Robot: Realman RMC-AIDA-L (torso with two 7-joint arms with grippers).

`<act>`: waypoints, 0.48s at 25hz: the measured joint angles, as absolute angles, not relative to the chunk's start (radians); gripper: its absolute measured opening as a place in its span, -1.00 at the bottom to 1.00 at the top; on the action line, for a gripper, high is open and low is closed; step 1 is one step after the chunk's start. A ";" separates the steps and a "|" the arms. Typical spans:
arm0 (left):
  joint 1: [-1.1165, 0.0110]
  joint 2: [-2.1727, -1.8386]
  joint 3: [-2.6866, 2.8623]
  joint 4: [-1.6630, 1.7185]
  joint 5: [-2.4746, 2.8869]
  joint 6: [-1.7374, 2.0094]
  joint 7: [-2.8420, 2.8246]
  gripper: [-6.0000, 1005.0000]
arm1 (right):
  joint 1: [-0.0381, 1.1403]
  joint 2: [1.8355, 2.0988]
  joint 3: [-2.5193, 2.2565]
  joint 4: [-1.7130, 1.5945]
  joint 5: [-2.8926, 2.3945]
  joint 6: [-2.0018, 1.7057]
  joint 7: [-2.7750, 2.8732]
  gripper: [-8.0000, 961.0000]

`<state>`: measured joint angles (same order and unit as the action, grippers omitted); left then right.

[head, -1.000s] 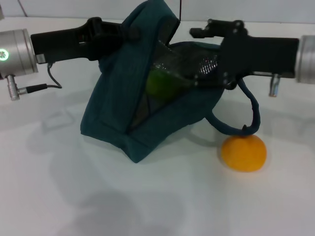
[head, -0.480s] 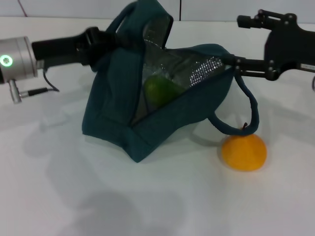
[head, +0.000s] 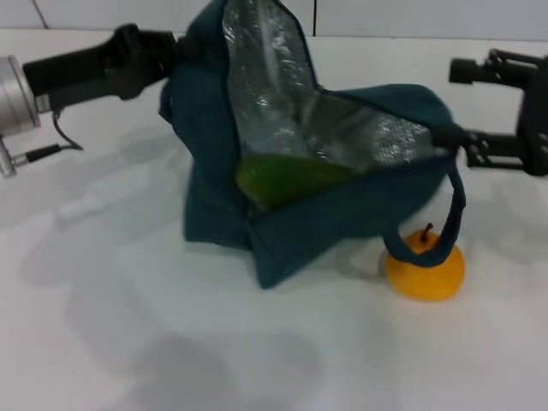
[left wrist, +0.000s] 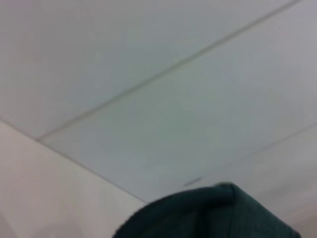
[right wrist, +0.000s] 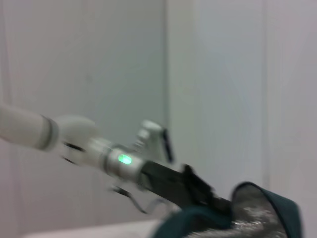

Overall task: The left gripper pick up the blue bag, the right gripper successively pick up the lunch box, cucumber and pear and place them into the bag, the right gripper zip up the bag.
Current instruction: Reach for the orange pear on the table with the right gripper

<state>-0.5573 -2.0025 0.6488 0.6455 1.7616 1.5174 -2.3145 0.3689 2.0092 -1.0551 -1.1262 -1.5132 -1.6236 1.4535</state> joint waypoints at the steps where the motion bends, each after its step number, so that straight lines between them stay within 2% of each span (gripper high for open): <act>1: -0.554 -2.002 0.652 0.645 1.761 1.522 -2.316 -0.84 | 0.372 2.007 -1.036 -1.109 -1.513 -1.663 1.460 0.57; 5: -0.545 -2.002 0.649 0.642 1.753 1.501 -2.307 -0.84 | 0.385 1.970 -0.941 -0.986 -1.525 -1.900 1.470 0.57; 9: -0.539 -2.005 0.648 0.642 1.763 1.456 -2.290 -0.84 | 0.365 1.926 -0.887 -0.870 -1.541 -1.968 1.452 0.57; 12: -0.540 -2.006 0.652 0.640 1.769 1.425 -2.285 -0.84 | 0.349 1.917 -0.848 -0.833 -1.548 -1.967 1.429 0.57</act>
<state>-0.5405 -2.0061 0.6518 0.6403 1.7693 1.4246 -2.2851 0.3485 1.9168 -0.8477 -0.8329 -1.5476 -1.9665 1.4288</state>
